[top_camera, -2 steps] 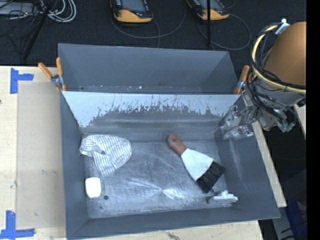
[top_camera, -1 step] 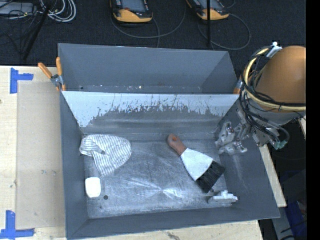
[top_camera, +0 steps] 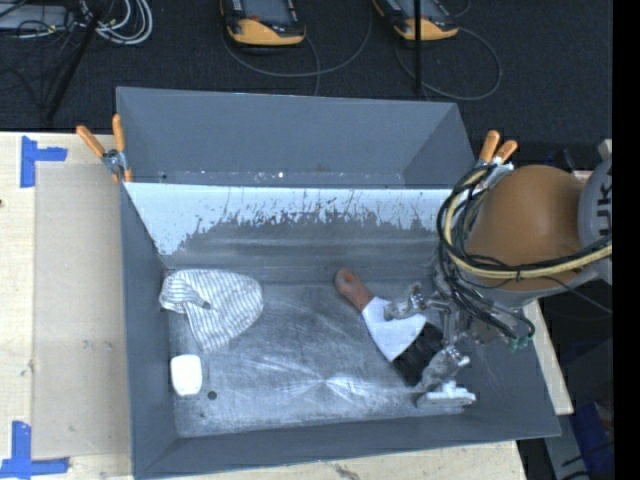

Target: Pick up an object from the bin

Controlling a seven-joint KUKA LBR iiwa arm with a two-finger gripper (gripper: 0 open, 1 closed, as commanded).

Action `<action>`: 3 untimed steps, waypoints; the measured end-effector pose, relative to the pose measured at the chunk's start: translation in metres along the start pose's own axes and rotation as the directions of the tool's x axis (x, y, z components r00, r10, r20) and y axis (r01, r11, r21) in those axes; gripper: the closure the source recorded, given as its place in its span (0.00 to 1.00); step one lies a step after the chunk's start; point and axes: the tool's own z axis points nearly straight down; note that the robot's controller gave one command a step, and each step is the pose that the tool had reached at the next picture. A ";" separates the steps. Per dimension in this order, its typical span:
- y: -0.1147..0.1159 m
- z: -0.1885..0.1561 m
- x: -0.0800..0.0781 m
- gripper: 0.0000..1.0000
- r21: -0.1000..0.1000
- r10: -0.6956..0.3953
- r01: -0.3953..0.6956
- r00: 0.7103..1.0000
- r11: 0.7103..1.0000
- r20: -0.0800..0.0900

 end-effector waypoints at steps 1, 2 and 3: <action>0.000 0.000 0.000 0.00 0.000 0.000 0.000 1.000 1.000 0.000; -0.010 -0.006 0.005 0.00 0.000 -0.050 0.050 0.999 0.999 0.002; -0.016 0.073 -0.004 1.00 -0.001 0.004 -0.004 1.000 1.000 0.010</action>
Offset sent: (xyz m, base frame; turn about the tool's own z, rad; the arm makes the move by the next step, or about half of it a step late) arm -0.0061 -0.0415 0.0201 -0.1602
